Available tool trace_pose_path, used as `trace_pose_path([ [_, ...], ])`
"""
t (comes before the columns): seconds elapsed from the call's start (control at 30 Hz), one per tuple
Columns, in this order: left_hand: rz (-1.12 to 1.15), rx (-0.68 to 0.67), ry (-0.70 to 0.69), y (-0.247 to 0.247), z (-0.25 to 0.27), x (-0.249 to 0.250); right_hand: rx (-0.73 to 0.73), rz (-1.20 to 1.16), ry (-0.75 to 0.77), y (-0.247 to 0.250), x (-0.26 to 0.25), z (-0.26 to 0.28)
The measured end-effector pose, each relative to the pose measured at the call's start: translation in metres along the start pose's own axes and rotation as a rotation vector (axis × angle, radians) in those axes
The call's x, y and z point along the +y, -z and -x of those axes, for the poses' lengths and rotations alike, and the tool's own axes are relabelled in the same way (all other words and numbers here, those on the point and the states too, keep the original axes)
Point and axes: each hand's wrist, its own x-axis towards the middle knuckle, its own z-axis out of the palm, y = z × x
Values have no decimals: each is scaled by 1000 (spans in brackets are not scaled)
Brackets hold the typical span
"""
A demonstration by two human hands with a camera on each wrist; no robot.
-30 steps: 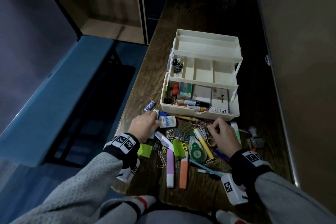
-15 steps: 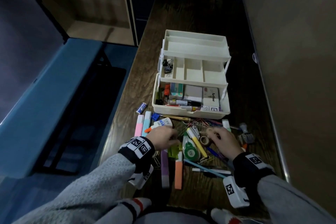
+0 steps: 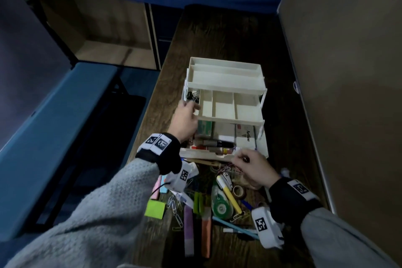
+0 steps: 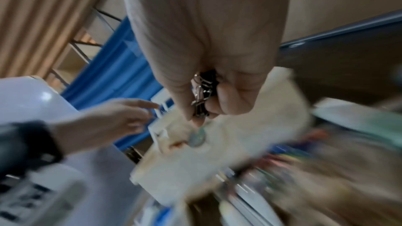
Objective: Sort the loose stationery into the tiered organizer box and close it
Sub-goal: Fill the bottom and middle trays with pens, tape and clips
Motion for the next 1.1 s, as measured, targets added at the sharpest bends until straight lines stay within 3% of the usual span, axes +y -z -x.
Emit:
trace_pose_path([
  [0.2, -151, 39, 5, 5, -27, -6, 23, -208, -27, 16, -66, -57],
  [0.33, -114, 135, -6, 11, -28, -15, -5, -260, -62, 10, -107, -101],
  [0.5, -88, 135, -11, 13, -24, -27, -16, -298, -68, -10, -137, -133],
  [0.7, -96, 50, -32, 13, -26, -30, -16, -298, -70, -8, -138, -129],
  [0.8, -143, 77, -41, 13, -25, -28, -17, -317, -38, -5, -134, -123],
  [0.9, -229, 100, -136, 10, -24, -24, 49, -195, 45, 1, -124, -116],
  [1.1, -494, -26, -231, 4, -40, -18, 96, -217, 112, 4, -86, -77],
])
